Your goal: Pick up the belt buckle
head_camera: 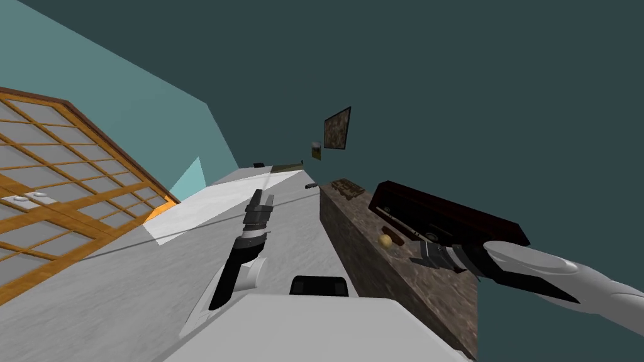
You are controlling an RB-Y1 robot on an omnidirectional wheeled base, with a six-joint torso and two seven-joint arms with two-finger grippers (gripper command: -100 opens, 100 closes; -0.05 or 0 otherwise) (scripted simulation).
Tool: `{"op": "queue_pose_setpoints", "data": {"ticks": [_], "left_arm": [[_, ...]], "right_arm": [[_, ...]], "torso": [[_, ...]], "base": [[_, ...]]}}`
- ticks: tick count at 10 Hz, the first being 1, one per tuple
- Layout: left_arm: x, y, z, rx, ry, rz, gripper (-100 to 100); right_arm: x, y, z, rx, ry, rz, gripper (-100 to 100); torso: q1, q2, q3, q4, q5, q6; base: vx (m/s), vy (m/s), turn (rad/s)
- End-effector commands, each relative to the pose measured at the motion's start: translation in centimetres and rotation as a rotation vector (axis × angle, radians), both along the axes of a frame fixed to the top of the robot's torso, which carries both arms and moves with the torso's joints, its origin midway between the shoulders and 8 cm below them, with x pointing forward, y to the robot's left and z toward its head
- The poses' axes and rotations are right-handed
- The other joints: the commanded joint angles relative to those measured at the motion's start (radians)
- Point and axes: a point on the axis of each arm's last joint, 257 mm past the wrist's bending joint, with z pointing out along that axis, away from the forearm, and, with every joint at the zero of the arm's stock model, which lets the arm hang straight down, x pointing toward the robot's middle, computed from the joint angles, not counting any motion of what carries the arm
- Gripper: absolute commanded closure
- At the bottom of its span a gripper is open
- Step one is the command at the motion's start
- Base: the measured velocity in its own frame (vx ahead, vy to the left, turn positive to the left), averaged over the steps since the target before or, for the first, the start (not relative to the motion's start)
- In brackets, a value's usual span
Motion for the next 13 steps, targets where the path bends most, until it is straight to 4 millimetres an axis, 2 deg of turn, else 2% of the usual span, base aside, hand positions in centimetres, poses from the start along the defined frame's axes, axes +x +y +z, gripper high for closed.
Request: {"op": "queue_pose_setpoints", "data": {"ticks": [1,4,5,7,8,9,10,11,12,13], "left_arm": [[0.0,0.0,0.0,0.0,0.0,0.0,0],[0.0,0.0,0.0,0.0,0.0,0.0,0],[0.0,0.0,0.0,0.0,0.0,0.0,0],[0.0,0.0,0.0,0.0,0.0,0.0,0],[0.0,0.0,0.0,0.0,0.0,0.0,0],[0.0,0.0,0.0,0.0,0.0,0.0,0],[0.0,0.0,0.0,0.0,0.0,0.0,0],[0.0,0.0,0.0,0.0,0.0,0.0,0],[0.0,0.0,0.0,0.0,0.0,0.0,0],[0.0,0.0,0.0,0.0,0.0,0.0,0]], "right_arm": [[-1.5,-2.6,-0.1,-0.061,0.042,-0.006,-100],[-4.5,-6.7,-0.1,-0.164,0.125,-0.016,-100],[-4.5,-6.7,-0.1,-0.164,0.125,-0.016,-100],[-5.6,-8.2,0.1,-0.201,0.154,-0.02,-100],[-5.3,-7.7,-0.1,-0.189,0.145,-0.018,-100],[-5.3,-7.7,0.0,-0.191,0.146,-0.019,0],[-4.8,-7.8,-0.3,-0.189,0.146,-0.036,-100],[-3.9,-7.7,-0.3,-0.175,0.133,-0.055,-100],[-4.2,-7.9,-0.5,-0.187,0.146,-0.055,-100],[-3.5,-7.8,-0.5,-0.172,0.137,-0.08,-100]], "torso": [[0.0,0.0,0.0,0.0,0.0,0.0],[0.002,-0.001,-0.001,0.0,0.0,0.001],[0.003,-0.002,-0.001,0.0,0.001,0.0],[0.0,0.0,0.0,0.0,0.0,0.001],[0.0,-0.001,-0.001,0.0,0.0,0.0],[-0.001,0.0,0.0,0.0,0.0,0.002],[-0.003,0.002,0.001,0.0,-0.001,0.002],[-0.004,0.005,0.003,0.001,-0.001,0.001],[-0.006,0.009,0.005,0.002,-0.002,0.001],[-0.007,0.01,0.006,0.003,-0.002,0.002]], "base": [[0.027,0.057,0.198],[0.053,0.082,0.238],[0.052,0.063,0.126],[0.047,0.05,0.166],[0.036,0.024,0.05],[0.006,0.004,-0.008],[-0.06,-0.017,0.165],[-0.129,-0.051,0.256],[-0.114,-0.044,0.089],[-0.122,-0.038,0.142]]}}
